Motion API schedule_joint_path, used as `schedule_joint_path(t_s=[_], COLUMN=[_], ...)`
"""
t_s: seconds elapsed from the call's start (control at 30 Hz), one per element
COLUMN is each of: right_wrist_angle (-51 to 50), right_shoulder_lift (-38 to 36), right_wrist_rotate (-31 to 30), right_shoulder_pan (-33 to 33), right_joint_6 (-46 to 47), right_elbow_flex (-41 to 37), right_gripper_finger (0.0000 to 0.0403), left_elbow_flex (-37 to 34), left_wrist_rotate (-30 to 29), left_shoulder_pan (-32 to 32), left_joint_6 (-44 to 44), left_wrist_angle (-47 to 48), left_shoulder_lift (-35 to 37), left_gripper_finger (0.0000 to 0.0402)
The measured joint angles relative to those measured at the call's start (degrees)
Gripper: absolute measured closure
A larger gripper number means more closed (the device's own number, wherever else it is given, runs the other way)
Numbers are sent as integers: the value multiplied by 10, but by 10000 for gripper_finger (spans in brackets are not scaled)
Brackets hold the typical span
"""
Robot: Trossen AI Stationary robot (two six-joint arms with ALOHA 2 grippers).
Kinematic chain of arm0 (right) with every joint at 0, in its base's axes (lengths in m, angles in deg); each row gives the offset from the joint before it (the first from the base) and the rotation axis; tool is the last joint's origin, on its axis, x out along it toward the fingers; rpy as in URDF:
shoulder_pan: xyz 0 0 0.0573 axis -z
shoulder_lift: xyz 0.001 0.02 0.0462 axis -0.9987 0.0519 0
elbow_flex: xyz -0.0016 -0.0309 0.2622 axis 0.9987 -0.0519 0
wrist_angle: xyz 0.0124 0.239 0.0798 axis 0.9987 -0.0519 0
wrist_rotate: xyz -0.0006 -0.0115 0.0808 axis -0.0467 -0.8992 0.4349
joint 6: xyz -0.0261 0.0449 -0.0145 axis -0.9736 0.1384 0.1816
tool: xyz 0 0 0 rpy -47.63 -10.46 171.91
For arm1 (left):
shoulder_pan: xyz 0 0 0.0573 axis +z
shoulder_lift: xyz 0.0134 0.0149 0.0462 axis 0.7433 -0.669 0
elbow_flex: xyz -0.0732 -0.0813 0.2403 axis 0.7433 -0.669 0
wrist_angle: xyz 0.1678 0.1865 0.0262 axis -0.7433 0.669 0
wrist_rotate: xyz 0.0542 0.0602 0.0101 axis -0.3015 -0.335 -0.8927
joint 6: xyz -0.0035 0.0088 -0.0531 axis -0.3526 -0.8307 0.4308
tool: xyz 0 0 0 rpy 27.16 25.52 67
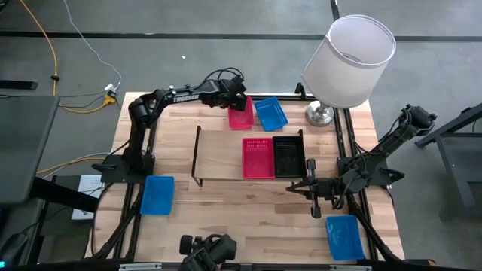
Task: Stack baskets on shelf by color
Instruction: Stack the red bin on the red bins on the shelf
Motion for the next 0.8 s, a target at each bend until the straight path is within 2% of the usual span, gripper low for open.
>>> schedule_joint_path(t_s=[0.27, 0.8], right_wrist_angle=[0, 0], right_shoulder_lift=[0, 0], right_wrist_rotate=[-3, -5], right_shoulder_pan=[0, 0], right_joint_6=[-6, -6], right_elbow_flex=[0, 0], right_gripper_finger=[403, 403], left_elbow_flex=[0, 0], left_wrist_rotate=[25, 30], left_shoulder_pan=[0, -5], left_joint_6=[-2, 2], left_wrist_angle=[-2, 1], left_shoulder_lift=[-17, -26], left_gripper_finger=[214, 214])
